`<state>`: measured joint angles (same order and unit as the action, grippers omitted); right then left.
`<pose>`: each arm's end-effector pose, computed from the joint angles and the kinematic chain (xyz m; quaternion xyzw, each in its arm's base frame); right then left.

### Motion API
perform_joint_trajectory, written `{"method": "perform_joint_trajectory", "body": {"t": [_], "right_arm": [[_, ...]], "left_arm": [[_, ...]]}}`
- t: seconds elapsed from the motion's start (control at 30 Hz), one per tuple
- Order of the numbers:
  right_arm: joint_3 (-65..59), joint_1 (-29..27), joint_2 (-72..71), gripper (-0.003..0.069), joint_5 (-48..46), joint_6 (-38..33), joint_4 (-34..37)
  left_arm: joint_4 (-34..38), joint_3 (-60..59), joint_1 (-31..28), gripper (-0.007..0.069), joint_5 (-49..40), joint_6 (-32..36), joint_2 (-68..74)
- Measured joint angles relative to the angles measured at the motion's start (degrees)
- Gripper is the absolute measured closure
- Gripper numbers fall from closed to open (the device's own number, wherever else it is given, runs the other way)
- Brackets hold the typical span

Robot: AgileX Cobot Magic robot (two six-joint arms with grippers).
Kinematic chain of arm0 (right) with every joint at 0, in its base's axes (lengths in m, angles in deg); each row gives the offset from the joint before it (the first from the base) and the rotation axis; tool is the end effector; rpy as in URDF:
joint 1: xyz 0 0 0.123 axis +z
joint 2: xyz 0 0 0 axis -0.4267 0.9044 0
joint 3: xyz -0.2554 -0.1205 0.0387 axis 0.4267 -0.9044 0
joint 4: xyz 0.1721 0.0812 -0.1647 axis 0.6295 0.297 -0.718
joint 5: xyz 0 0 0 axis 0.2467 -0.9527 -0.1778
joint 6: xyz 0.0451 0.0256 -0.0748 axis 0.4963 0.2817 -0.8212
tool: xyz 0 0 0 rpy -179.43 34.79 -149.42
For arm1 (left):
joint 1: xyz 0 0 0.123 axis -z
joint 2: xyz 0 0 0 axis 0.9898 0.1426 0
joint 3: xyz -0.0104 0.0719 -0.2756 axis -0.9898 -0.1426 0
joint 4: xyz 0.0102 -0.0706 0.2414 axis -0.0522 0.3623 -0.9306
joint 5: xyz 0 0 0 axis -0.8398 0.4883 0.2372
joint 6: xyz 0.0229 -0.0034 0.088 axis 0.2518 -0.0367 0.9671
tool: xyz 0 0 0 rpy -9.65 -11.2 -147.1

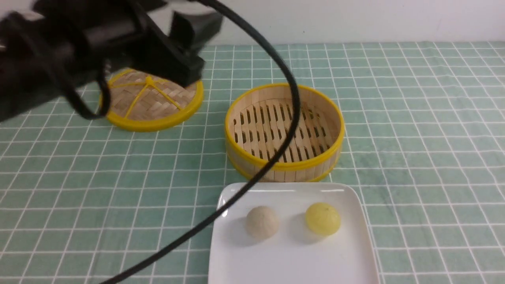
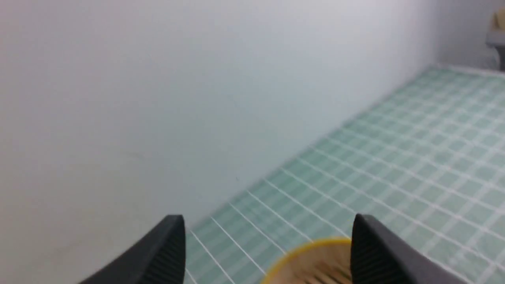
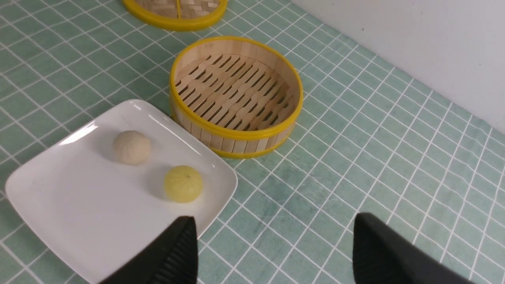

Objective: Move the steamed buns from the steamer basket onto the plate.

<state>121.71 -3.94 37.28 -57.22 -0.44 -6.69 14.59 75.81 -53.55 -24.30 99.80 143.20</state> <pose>0.0522 0.0330 0.4556 -0.3070 0.7999 0.0785 0.5096 0.2050 -0.1134 0.4139 0.2785 0.6507 -0.0845 0.7014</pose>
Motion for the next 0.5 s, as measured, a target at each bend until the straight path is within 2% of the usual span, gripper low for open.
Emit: {"method": "perform_joint_trajectory", "body": {"t": [0.1,0.2,0.27,0.3,0.37,0.4,0.5], "right_arm": [[0.00,0.00,0.00,0.0143,0.05,0.00,0.08],[0.00,0.00,0.00,0.0143,0.34,0.00,0.45],[0.00,0.00,0.00,0.0143,1.30,0.00,1.04],[0.00,0.00,0.00,0.0143,1.30,0.00,1.11],[0.00,0.00,0.00,0.0143,2.18,0.00,1.52],[0.00,0.00,0.00,0.0143,2.24,0.00,1.53],[0.00,0.00,0.00,0.0143,2.62,0.00,1.83]], "left_arm": [[0.88,0.00,0.00,0.0106,3.31,1.15,-5.03],[8.81,0.00,0.00,0.0157,8.93,1.37,-10.79],[15.31,0.00,0.00,0.0189,12.35,3.93,-13.43],[15.86,0.00,0.00,0.0192,12.62,4.36,-13.61],[23.06,0.00,0.00,0.0217,14.87,12.32,-14.99],[23.68,0.00,0.00,0.0218,14.99,13.01,-15.13],[36.52,0.00,0.00,0.0235,17.52,25.90,-15.44]]}}
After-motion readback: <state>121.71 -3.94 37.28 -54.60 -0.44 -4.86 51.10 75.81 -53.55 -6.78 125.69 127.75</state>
